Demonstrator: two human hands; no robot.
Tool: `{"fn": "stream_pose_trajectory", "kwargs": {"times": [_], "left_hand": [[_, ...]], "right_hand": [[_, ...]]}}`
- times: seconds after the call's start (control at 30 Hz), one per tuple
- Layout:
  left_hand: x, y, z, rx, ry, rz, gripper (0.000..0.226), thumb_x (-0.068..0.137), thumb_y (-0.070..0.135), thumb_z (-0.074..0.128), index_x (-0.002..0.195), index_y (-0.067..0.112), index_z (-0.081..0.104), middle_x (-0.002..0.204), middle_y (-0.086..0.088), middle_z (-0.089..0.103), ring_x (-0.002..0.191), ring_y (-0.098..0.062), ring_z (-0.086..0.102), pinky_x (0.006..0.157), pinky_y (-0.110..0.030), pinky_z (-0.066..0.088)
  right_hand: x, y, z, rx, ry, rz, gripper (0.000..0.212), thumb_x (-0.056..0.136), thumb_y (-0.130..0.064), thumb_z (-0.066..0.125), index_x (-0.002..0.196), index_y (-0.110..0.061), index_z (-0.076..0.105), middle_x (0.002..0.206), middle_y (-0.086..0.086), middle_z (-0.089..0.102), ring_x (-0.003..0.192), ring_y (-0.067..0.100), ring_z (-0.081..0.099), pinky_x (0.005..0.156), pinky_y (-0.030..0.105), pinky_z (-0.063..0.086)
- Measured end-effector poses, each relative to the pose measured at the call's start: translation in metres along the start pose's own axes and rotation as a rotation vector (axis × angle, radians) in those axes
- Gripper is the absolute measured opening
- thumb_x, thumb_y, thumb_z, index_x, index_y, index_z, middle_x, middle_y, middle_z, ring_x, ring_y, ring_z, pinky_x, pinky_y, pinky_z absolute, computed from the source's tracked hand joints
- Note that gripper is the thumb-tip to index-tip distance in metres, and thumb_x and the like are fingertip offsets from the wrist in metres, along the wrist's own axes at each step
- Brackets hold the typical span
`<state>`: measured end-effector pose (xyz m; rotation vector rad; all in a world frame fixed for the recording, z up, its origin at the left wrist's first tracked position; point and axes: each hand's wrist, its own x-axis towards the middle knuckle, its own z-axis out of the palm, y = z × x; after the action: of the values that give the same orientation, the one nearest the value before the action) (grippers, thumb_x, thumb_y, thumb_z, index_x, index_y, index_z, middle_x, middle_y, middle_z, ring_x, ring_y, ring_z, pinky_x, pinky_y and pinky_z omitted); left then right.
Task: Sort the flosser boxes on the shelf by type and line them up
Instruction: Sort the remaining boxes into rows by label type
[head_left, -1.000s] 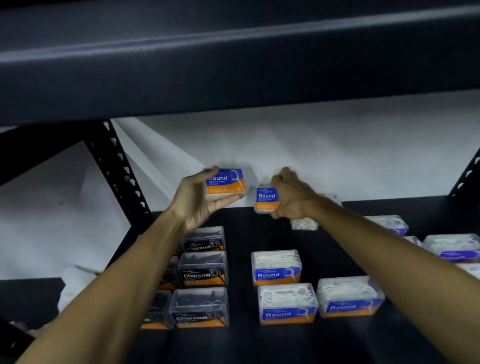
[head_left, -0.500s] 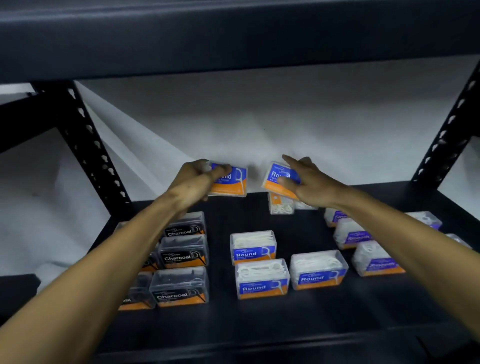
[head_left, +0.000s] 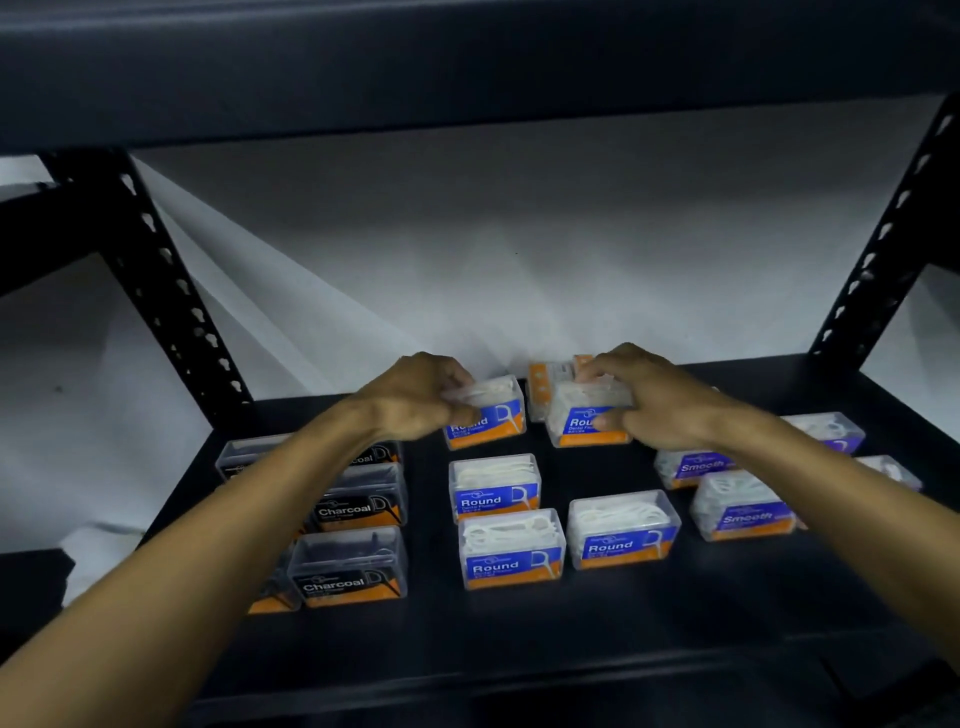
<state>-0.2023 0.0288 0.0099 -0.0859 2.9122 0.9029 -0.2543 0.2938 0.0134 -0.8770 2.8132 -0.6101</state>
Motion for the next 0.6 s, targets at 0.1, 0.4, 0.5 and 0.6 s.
{"fn": "stream_pose_trajectory", "kwargs": {"times": [0.1,0.4,0.5,0.6], "left_hand": [[0.002,-0.001,0.006,0.052,-0.068,0.020,0.032,0.084,0.036,0.073,0.111,0.028,0.058,0.110,0.008,0.064,0.097,-0.006,0.060,0.075,-0.021,0.046],[0.007,-0.004,0.019,0.174,-0.162,0.046,0.040,0.086,0.038,0.069,0.122,0.022,0.057,0.121,0.005,0.061,0.107,-0.013,0.057,0.092,-0.034,0.049],[0.008,-0.006,0.022,0.175,-0.180,0.044,0.040,0.088,0.037,0.068,0.122,0.022,0.056,0.120,0.006,0.060,0.106,-0.011,0.057,0.089,-0.030,0.047],[0.009,-0.008,0.024,0.159,-0.183,0.050,0.039,0.087,0.036,0.069,0.121,0.022,0.057,0.119,0.006,0.061,0.105,-0.010,0.057,0.086,-0.028,0.047]], "right_hand": [[-0.005,0.001,0.004,-0.029,-0.038,0.010,0.047,0.083,-0.025,0.069,0.124,-0.034,0.048,0.128,-0.005,0.050,0.114,0.015,0.048,0.096,0.035,0.043],[-0.013,-0.003,0.013,-0.088,-0.096,0.008,0.049,0.084,-0.025,0.068,0.128,-0.035,0.046,0.131,-0.007,0.052,0.111,0.014,0.050,0.087,0.031,0.044],[-0.013,-0.002,0.015,-0.103,-0.108,-0.002,0.049,0.085,-0.025,0.067,0.128,-0.036,0.046,0.132,-0.007,0.051,0.110,0.013,0.049,0.084,0.029,0.041],[-0.014,-0.004,0.016,-0.102,-0.126,0.000,0.050,0.084,-0.025,0.068,0.127,-0.035,0.047,0.131,-0.007,0.051,0.111,0.013,0.049,0.087,0.031,0.043]]}}
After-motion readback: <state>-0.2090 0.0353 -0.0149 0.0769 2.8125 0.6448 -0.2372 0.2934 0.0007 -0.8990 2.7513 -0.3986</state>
